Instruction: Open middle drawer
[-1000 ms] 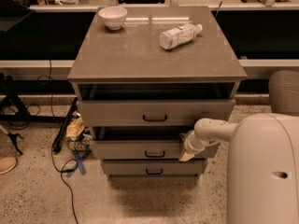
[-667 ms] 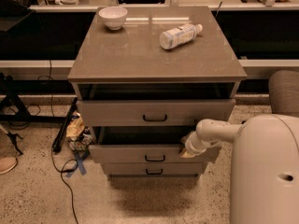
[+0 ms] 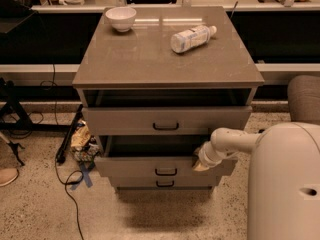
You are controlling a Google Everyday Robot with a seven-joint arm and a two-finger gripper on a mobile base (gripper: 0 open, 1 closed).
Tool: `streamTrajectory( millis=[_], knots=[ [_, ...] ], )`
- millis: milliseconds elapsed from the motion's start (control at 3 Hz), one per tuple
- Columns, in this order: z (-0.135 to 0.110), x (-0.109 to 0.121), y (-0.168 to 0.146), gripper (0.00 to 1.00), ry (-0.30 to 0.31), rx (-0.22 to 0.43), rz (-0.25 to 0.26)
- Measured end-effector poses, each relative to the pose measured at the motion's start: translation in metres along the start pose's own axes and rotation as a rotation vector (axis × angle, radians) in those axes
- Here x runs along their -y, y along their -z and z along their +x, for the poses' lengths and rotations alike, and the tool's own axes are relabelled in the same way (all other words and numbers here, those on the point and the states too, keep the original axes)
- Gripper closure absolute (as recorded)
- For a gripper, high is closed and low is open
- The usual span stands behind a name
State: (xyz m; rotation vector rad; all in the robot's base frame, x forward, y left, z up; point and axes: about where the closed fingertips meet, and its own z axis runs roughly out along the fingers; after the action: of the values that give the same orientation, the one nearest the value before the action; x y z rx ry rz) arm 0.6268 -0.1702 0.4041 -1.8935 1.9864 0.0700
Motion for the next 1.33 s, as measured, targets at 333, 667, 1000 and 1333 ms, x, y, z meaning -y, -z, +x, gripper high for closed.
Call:
streamTrajectory(
  millis=[333, 667, 1000, 1333],
  knots=[
    [0.002, -0.012, 0.002, 1.0, -0.016, 0.008, -0.003],
    [0.002, -0.012, 0.002, 1.0, -0.016, 0.008, -0.003],
    [0.003, -0.011, 0.0, 1.0, -0.011, -0.005, -0.017],
    [0.005, -0.023, -0.001, 1.0, -0.008, -0.008, -0.033]
  ],
)
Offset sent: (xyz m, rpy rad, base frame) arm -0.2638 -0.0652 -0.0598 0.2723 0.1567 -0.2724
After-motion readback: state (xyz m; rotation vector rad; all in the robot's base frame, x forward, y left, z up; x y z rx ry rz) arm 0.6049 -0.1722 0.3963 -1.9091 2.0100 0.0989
